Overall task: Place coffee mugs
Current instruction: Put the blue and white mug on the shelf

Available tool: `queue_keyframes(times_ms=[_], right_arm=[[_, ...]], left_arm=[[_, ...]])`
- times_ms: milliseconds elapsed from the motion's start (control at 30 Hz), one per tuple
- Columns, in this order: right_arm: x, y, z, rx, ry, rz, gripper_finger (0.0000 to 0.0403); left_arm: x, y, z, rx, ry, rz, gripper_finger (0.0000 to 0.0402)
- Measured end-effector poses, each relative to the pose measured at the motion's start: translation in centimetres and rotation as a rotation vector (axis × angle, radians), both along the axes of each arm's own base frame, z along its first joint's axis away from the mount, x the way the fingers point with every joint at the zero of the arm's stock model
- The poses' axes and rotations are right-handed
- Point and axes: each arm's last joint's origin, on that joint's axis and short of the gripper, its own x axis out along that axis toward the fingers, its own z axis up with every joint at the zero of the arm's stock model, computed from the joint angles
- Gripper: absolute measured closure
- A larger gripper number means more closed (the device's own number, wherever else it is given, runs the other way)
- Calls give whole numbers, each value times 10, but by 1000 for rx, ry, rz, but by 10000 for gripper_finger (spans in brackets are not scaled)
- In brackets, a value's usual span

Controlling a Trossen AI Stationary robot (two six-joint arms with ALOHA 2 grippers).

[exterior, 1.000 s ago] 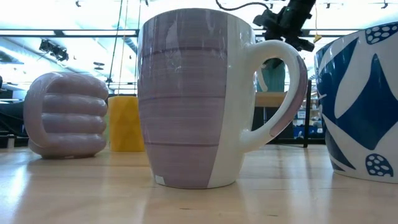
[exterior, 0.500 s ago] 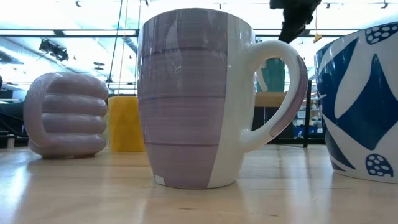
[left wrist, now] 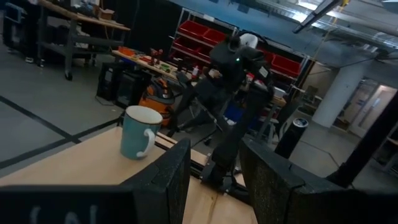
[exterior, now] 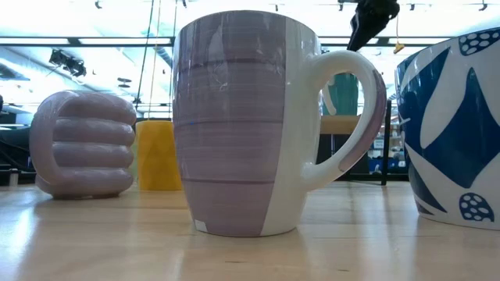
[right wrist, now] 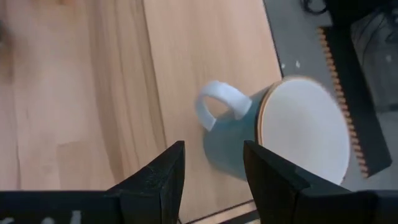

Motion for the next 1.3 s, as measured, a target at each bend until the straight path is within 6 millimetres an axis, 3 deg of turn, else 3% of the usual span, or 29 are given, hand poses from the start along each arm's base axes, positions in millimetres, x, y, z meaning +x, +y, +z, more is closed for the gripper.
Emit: queue_keyframes(times_ms=[300, 467, 800, 1133, 1300], right_arm=[[2, -10, -5, 23, 31, -6, 234], [-1, -11, 4, 23, 8, -4, 234], [-10, -18, 30, 75, -125, -56, 234], [-13, -17, 30, 112, -117, -73, 234], [-10, -25, 29, 172, -131, -116, 234]], left_arm=[[0, 0, 0, -49, -15, -7, 256], [15, 7, -7, -87, 18, -15, 256], [49, 44, -31, -167, 141, 40, 256], [70, 83, -55, -239, 232, 103, 256], [68, 99, -58, -222, 260, 35, 256]])
